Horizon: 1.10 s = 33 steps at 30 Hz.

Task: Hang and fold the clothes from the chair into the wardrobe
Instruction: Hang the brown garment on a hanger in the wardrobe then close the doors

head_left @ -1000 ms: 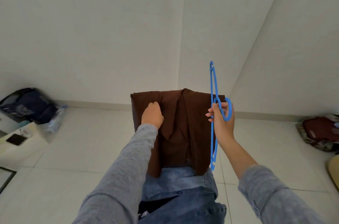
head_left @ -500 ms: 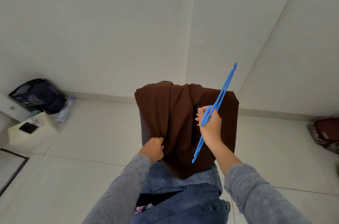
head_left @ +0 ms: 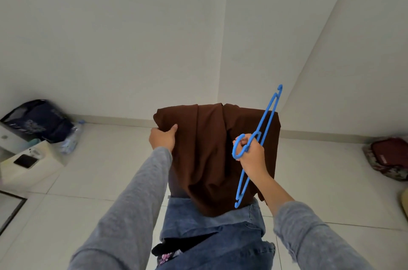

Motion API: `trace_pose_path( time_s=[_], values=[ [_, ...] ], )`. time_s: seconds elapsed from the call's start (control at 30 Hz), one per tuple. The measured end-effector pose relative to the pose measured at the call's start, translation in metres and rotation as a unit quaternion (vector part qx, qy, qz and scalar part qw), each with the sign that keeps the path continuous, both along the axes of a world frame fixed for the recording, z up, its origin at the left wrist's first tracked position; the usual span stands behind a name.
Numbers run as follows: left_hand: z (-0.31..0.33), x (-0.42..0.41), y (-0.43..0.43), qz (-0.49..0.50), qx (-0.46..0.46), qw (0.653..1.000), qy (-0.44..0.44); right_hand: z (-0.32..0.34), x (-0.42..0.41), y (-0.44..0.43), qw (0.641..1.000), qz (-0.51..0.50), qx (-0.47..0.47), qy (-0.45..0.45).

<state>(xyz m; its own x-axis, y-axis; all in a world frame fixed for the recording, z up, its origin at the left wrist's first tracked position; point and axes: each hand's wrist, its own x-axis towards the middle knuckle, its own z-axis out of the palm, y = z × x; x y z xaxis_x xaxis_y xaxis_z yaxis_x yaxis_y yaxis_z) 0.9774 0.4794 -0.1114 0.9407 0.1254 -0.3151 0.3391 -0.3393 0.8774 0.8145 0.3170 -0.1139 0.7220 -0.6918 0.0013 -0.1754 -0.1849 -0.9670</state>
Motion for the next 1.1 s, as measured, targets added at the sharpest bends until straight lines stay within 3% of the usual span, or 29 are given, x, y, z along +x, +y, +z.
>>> trace_pose_path(
  time_s=[0.1, 0.23, 0.3, 0.37, 0.5, 0.6, 0.8, 0.87, 0.93, 1.03, 1.1],
  values=[
    [-0.007, -0.006, 0.008, -0.08, 0.053, 0.994, -0.043, 0.004, -0.002, 0.002, 1.0, 0.022, 0.005, 0.019],
    [0.006, -0.02, 0.018, -0.203, -0.129, 0.97, 0.022, 0.01, -0.001, 0.016, 0.995, 0.084, 0.018, 0.055],
    [0.013, -0.028, 0.03, -0.276, -0.153, 0.948, 0.046, 0.01, 0.001, 0.029, 0.99, 0.117, 0.015, 0.082],
    [0.022, -0.036, 0.044, -0.348, -0.143, 0.924, 0.066, 0.005, 0.003, 0.046, 0.984, 0.152, -0.006, 0.096],
    [0.038, -0.057, 0.063, -0.459, -0.041, 0.886, 0.055, 0.002, 0.006, 0.082, 0.978, 0.175, -0.057, 0.102],
    [0.047, -0.063, 0.08, -0.446, -0.02, 0.895, 0.013, 0.005, 0.0, 0.101, 0.981, 0.147, -0.057, 0.115],
    [0.068, -0.086, 0.094, -0.343, -0.091, 0.933, -0.05, 0.056, -0.018, 0.111, 0.995, 0.057, -0.056, 0.062],
    [0.062, -0.086, 0.09, -0.284, -0.066, 0.952, -0.097, 0.077, -0.027, 0.11, 0.996, 0.045, -0.061, 0.045],
    [0.058, -0.084, 0.084, -0.27, -0.004, 0.949, -0.165, 0.098, -0.041, 0.11, 0.997, 0.045, -0.062, 0.001],
    [0.067, -0.089, 0.063, -0.344, 0.176, 0.898, -0.209, 0.133, -0.068, 0.108, 0.994, 0.028, -0.047, -0.092],
    [0.076, -0.099, 0.051, -0.378, 0.245, 0.862, -0.231, 0.152, -0.09, 0.104, 0.991, 0.013, -0.052, -0.119]
  ],
)
